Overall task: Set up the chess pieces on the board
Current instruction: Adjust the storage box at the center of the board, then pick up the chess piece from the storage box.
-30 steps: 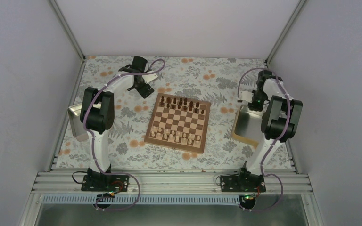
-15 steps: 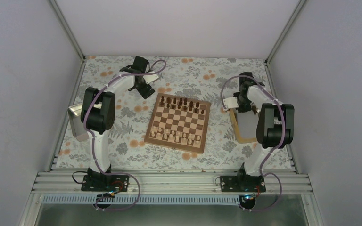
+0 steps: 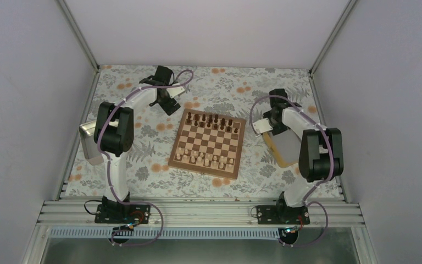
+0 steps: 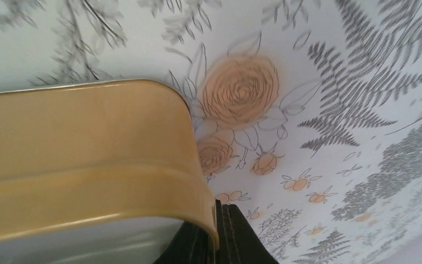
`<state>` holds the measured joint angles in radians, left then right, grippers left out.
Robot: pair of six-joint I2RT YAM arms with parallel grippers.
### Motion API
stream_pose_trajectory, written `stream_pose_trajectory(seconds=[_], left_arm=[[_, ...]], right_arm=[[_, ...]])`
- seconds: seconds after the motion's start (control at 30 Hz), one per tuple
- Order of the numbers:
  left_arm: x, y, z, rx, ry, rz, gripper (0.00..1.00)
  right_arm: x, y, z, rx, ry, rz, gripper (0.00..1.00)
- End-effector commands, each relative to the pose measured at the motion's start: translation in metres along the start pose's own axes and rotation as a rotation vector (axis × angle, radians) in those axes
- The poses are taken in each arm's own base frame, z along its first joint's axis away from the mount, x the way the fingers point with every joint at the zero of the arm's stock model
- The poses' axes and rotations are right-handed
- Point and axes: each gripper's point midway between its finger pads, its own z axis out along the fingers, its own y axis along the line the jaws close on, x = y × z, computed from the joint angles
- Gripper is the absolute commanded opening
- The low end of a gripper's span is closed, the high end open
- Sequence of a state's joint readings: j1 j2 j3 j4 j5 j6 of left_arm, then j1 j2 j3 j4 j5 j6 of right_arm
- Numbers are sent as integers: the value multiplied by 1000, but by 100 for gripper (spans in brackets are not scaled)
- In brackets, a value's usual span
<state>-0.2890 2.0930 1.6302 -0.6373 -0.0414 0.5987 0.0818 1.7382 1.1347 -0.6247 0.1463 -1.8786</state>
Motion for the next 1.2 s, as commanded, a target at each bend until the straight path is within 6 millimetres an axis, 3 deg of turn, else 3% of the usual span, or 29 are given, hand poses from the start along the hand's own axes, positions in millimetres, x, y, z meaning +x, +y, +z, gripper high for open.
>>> stream_pose_trajectory(seconds=[0.0,0.07,0.13,0.23,0.3,0.43,0.6,0.7,0.83,1.03,1.17], left_arm=[[1,-1,1,1,2,14,100],[1,-2,2,4,2,14,100],[1,-2,2,4,2,15,100],[1,-1,2,2,3,15,100],[1,-1,1,4,1,15,100],[2,-2,1,5,2,17,100],[2,-4,1,12,-1,17,100],[-1,-4,0,19,-10,13,100],[-3,-5,1,29,-11,9,100],[-3,-4,-2,24,-12,6,100],[-2,-4,-2,23,-8,6,100]], right_arm=[[-15,-8,-23,96,1,-37,10],[-16,-11,-28,89,-2,28,18],[-10,-37,-46,106,-27,165,24],[1,-49,-62,21,-90,376,33],[12,-40,-65,-46,-89,506,38],[24,-4,-61,-205,-135,762,42],[38,28,-61,-207,-220,1027,43],[33,36,-55,-206,-292,1159,45],[29,45,-30,-199,-294,1240,45],[58,38,0,-95,-164,1322,44],[77,28,4,-17,-117,1363,44]])
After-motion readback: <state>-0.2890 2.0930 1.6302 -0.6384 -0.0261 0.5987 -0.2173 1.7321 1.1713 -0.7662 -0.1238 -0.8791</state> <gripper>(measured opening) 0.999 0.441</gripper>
